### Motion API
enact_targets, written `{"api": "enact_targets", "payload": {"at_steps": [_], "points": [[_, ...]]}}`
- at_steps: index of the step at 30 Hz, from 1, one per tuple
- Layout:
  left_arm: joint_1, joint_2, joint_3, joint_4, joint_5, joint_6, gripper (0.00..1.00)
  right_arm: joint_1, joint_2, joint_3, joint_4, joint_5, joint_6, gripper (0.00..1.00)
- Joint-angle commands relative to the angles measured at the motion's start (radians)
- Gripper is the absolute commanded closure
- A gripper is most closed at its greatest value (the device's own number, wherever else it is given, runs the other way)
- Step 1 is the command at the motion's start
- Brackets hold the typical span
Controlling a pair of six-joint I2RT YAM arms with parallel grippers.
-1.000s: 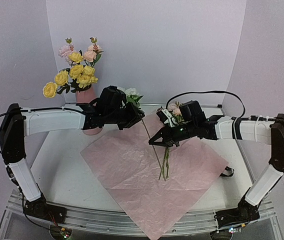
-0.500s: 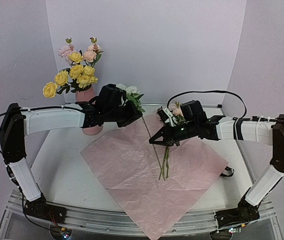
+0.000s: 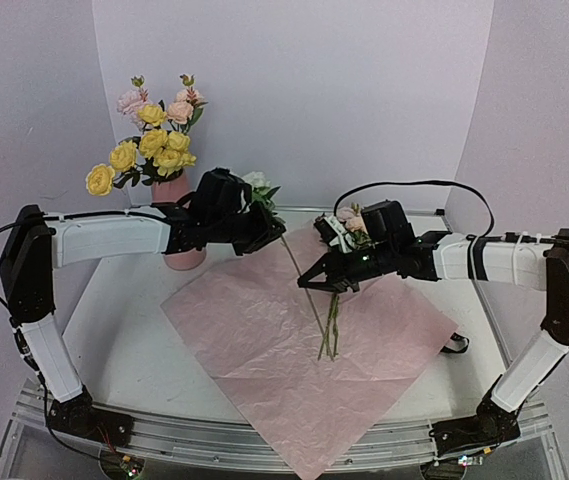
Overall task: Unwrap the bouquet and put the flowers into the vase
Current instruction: Pick up the fake flower from the wrapping paper.
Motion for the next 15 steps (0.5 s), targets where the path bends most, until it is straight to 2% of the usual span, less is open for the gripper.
{"api": "enact_targets", "payload": {"at_steps": [1, 4, 11, 13, 15], "points": [[0.012, -0.003, 0.038, 0.027, 0.012, 0.015, 0.9, 0.005, -0.027, 0.028, 0.03, -0.034, -0.013, 1.0], [0.014, -0.003, 0.044, 0.028, 0.016, 0.037, 1.0, 0.005, -0.028, 0.023, 0.031, -0.03, -0.01, 0.95], [0.015, -0.027, 0.051, -0.001, 0.016, 0.13, 1.0, 0.005, -0.018, 0.005, 0.031, -0.017, 0.013, 0.71], [0.015, -0.039, 0.062, -0.033, 0.008, 0.18, 1.0, 0.005, -0.019, 0.001, 0.031, -0.01, 0.013, 0.6], [0.015, -0.047, 0.085, -0.08, -0.009, 0.237, 1.0, 0.005, -0.021, -0.002, 0.031, -0.002, 0.013, 0.54]]}}
